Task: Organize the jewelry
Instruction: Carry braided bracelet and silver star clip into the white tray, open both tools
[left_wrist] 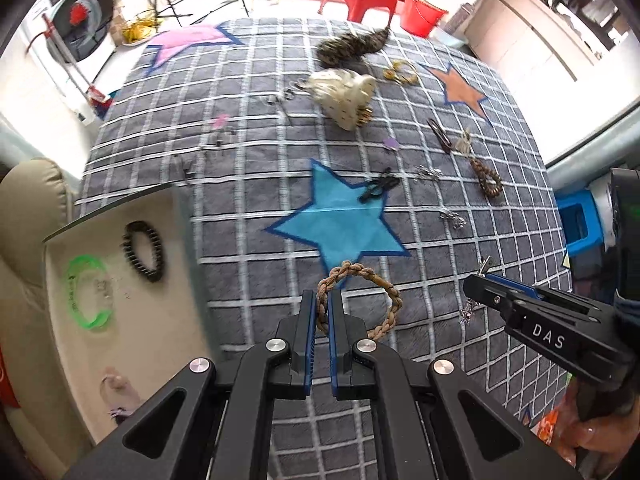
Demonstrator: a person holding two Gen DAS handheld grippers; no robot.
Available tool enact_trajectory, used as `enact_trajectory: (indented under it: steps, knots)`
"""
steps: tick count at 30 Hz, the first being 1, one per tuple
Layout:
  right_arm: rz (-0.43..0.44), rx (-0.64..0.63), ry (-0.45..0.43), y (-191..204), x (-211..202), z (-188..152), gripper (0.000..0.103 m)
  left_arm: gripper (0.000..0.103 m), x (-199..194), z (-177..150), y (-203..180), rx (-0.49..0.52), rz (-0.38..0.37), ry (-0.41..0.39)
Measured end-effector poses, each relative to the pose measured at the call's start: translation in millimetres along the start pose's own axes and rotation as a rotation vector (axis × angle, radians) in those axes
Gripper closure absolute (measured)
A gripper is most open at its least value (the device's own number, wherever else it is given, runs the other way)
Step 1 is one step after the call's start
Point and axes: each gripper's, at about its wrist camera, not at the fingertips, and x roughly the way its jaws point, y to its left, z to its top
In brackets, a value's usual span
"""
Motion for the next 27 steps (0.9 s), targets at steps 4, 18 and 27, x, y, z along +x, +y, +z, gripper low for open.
enact_trajectory:
  steps: [4,18,27]
  knots:
    - [0.029,-0.043,-0.002,31,-3,0,0.080,0.096,-19,-10,31,-0.045,0.009,-0.028]
    - [0.132,-0.243,0.021,167,11,1,0.080,0.096,-44,-41,160,-0.258,0.097,-0.072]
    - [0.162,-0.335,0.069,228,42,-8,0.080,0.096,-16,-34,229,-0.371,0.095,-0.072]
